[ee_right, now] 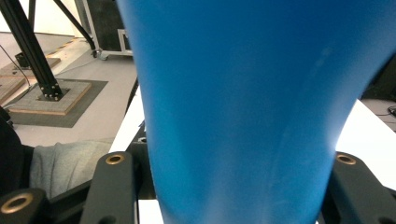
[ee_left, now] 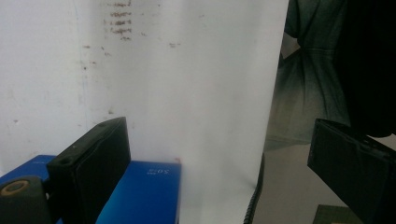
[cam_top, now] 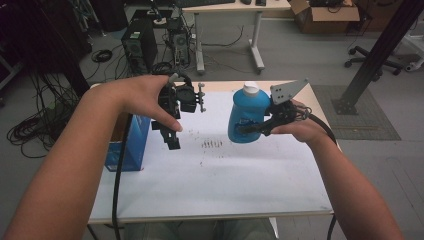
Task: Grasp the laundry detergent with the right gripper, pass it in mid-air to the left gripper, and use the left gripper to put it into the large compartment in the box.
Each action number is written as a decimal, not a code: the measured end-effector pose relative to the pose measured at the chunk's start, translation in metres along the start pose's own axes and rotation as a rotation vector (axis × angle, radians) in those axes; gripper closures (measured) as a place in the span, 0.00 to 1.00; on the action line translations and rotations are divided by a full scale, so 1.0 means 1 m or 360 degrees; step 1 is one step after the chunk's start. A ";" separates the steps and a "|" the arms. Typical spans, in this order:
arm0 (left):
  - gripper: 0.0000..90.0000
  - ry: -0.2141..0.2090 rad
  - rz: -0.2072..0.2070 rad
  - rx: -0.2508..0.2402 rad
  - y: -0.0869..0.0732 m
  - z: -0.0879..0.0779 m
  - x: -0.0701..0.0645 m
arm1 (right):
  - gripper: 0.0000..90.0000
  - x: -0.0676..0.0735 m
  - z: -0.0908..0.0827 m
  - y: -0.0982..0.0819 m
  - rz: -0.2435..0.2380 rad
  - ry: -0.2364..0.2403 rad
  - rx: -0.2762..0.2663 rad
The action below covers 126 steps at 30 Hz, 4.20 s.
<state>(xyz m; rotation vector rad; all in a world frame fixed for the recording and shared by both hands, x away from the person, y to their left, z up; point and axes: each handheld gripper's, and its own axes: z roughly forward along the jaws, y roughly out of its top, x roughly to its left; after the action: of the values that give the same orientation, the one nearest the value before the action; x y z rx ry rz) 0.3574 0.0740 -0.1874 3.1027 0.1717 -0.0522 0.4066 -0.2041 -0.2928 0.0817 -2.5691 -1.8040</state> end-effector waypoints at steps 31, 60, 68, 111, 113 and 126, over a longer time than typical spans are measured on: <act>0.07 0.0014 0.0085 0.0005 0.016 -0.005 -0.006 | 0.50 0.014 0.043 -0.029 -0.0033 0.0077 -0.0012; 0.05 0.0039 0.0088 0.0029 0.042 -0.007 -0.008 | 0.50 0.025 0.078 -0.030 -0.0087 0.0141 -0.0033; 0.05 0.0047 0.0083 0.0030 0.048 -0.004 -0.009 | 0.50 0.026 0.093 -0.028 -0.0090 0.0164 -0.0019; 0.05 0.0142 0.0038 0.0076 0.055 0.008 -0.014 | 0.50 0.023 0.124 -0.009 -0.0104 0.0163 -0.0044; 0.05 0.0145 0.0042 0.0071 0.056 0.009 -0.014 | 0.50 0.023 0.124 -0.009 -0.0104 0.0159 -0.0048; 0.08 0.0153 0.0053 0.0075 0.057 0.011 -0.013 | 0.50 0.021 0.123 -0.007 -0.0099 0.0152 -0.0054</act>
<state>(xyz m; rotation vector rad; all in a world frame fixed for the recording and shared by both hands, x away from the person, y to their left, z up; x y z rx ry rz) 0.3502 0.0157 -0.1961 3.1556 0.1235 0.0952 0.3825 -0.0913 -0.3421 0.2435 -2.4971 -1.8158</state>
